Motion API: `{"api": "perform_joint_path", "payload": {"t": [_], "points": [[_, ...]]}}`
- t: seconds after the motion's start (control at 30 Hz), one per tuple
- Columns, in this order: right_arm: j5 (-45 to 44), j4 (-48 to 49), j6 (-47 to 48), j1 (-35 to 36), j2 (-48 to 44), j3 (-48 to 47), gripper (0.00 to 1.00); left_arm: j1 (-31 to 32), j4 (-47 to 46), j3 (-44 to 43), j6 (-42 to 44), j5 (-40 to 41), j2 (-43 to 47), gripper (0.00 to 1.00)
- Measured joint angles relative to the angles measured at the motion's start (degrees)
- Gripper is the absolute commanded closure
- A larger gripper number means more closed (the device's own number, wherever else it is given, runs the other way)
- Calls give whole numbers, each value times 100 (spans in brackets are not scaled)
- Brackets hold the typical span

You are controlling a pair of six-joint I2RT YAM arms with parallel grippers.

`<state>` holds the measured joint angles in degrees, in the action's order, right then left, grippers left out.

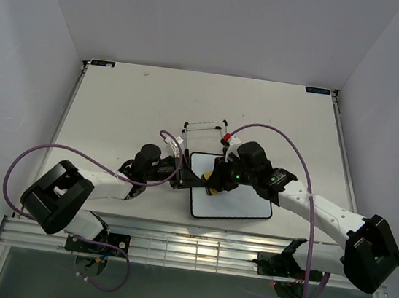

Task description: Erase the whiteboard

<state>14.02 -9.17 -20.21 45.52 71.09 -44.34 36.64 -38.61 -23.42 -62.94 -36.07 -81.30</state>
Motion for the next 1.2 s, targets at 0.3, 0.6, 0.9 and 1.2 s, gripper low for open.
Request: {"api": "perform_joint_path", "payload": {"t": [0.3, 0.6, 0.9, 1.2], "points": [[-1248, -35, -323, -184, -162, 175, 92, -15, 251, 0, 105, 142, 240, 100], [-946, 44, 291, -2634, 52, 817, 92, -26, 616, 0, -22, 192, 562, 100], [-251, -496, 684, -3569, 271, 505, 92, -22, 870, 50, 201, 212, 1001, 100], [-98, -968, 890, -5292, 549, -955, 92, 42, 437, -94, 400, -87, 1543, 100]]}}
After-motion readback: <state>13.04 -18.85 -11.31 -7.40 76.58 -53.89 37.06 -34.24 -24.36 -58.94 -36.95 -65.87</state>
